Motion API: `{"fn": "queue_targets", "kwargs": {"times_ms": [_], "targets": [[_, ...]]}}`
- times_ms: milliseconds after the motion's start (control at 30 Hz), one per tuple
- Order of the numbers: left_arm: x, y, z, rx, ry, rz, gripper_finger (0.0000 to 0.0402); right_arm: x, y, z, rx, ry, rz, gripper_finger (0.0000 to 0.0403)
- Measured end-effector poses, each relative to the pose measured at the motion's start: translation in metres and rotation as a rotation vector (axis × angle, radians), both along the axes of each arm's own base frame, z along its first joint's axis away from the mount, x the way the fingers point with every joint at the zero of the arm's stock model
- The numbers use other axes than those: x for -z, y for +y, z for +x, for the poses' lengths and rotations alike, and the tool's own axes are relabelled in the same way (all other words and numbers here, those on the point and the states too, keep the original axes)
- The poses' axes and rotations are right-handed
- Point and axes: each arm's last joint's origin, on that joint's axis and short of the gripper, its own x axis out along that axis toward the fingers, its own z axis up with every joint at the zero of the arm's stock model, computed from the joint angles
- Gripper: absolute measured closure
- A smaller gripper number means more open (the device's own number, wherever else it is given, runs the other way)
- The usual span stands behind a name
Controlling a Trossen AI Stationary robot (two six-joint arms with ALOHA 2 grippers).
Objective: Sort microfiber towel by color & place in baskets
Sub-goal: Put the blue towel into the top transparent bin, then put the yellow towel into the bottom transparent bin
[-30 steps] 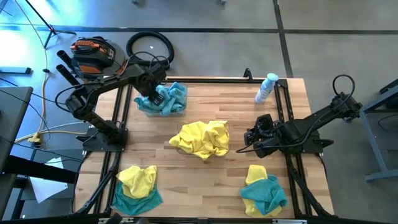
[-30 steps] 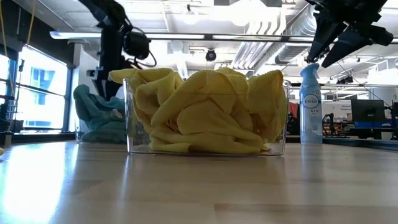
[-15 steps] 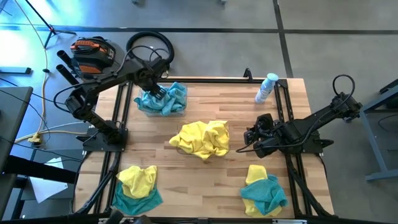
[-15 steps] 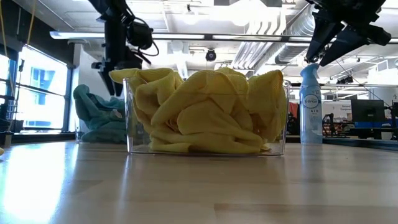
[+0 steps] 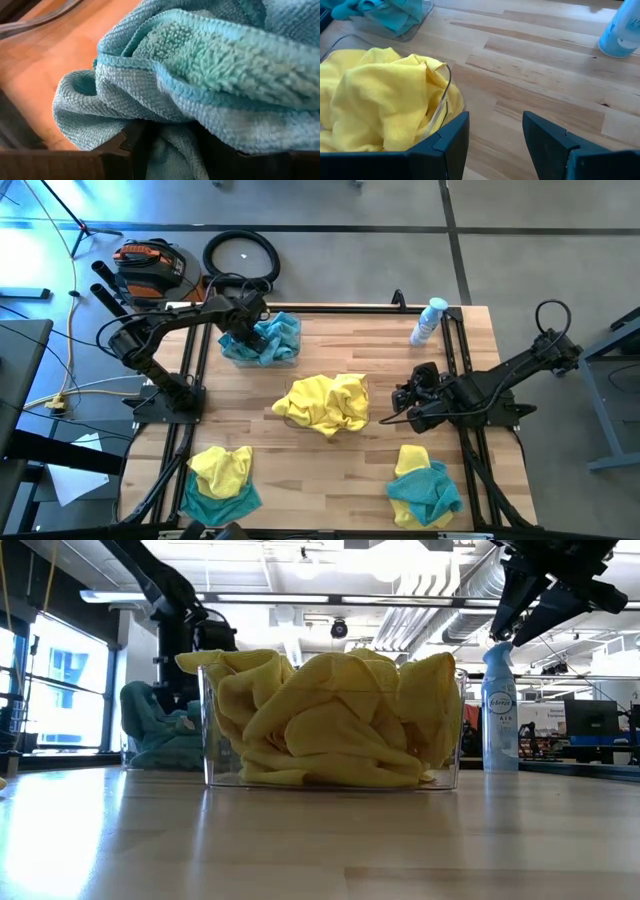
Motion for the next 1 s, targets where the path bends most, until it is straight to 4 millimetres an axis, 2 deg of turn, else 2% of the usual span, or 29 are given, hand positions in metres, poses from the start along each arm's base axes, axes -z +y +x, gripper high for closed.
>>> {"fn": "queue_targets", "kwargs": {"times_ms": [133, 233, 500, 633, 833, 1000], "targets": [[-0.002, -0.001, -0.001, -0.003, -0.009, 0.008, 0.0261, 0.000, -0.004, 0.001, 0.022, 0.001, -0.001, 0.0222], [-0.011, -0.001, -0.002, -0.016, -0.030, 0.031, 0.0261, 0.000, -0.007, 0.002, 0.034, 0.002, -0.001, 0.0222], [-0.066, -0.006, -0.007, -0.032, -0.130, 0.162, 0.0261, 0.000, -0.007, 0.002, 0.030, 0.010, 0.002, 0.0222], [-0.094, -0.017, -0.011, -0.041, -0.204, 0.214, 0.0261, 0.000, -0.007, 0.002, 0.012, 0.023, -0.006, 0.0222], [-0.123, -0.059, -0.015, 0.010, -0.351, 0.196, 0.0261, 0.000, -0.007, 0.002, -0.015, 0.043, -0.021, 0.0222], [-0.142, -0.116, -0.008, 0.080, -0.468, 0.214, 0.0261, 0.001, -0.006, 0.002, -0.062, 0.082, -0.019, 0.0222]]}}
